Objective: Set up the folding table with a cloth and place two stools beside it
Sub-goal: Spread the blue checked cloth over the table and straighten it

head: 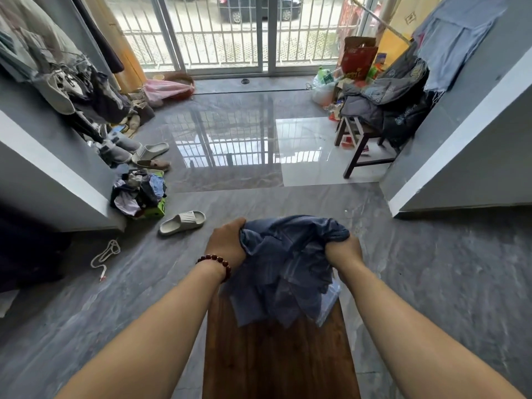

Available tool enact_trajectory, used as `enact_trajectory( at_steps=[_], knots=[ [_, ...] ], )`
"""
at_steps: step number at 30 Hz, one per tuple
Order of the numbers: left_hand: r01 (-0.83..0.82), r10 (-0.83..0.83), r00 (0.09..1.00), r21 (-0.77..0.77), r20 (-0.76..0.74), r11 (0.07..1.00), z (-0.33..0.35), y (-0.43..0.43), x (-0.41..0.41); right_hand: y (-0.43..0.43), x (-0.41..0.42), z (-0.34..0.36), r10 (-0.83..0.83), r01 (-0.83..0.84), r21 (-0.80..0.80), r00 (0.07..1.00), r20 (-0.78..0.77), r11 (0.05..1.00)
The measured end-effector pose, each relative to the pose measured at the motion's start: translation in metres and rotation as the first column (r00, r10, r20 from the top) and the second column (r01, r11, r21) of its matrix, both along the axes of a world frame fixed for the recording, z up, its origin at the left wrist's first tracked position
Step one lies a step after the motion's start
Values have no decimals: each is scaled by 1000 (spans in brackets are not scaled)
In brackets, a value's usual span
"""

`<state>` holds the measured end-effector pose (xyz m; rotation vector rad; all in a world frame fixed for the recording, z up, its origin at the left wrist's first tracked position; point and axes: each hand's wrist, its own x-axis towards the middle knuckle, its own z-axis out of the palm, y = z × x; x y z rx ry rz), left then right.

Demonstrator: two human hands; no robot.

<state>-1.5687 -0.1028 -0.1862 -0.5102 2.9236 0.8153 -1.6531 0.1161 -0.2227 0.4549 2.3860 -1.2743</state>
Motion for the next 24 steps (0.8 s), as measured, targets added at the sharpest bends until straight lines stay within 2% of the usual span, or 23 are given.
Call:
enact_trajectory(
  at_steps=[2,7,14,19,24],
  knots=[
    [-1,-1,996,-24,-93,1000,9,-4,-20,-9,-19,13,-57,50,-87,995,-84,995],
    [-51,37,955,-40,-293,998,32,-13,-54,-25,-55,45,-111,39,-251,953,-281,967],
    [-54,7,890,-88,-457,995,64,-32,-92,-45,-93,83,-151,-29,-358,874,-462,933],
    [-84,7,805,-102,-593,991,96,-43,-112,-56,-114,121,-184,-93,-385,760,-623,918],
    [-117,21,738,-97,-674,988,128,-48,-120,-63,-128,155,-200,-142,-414,707,-678,899]
  ],
)
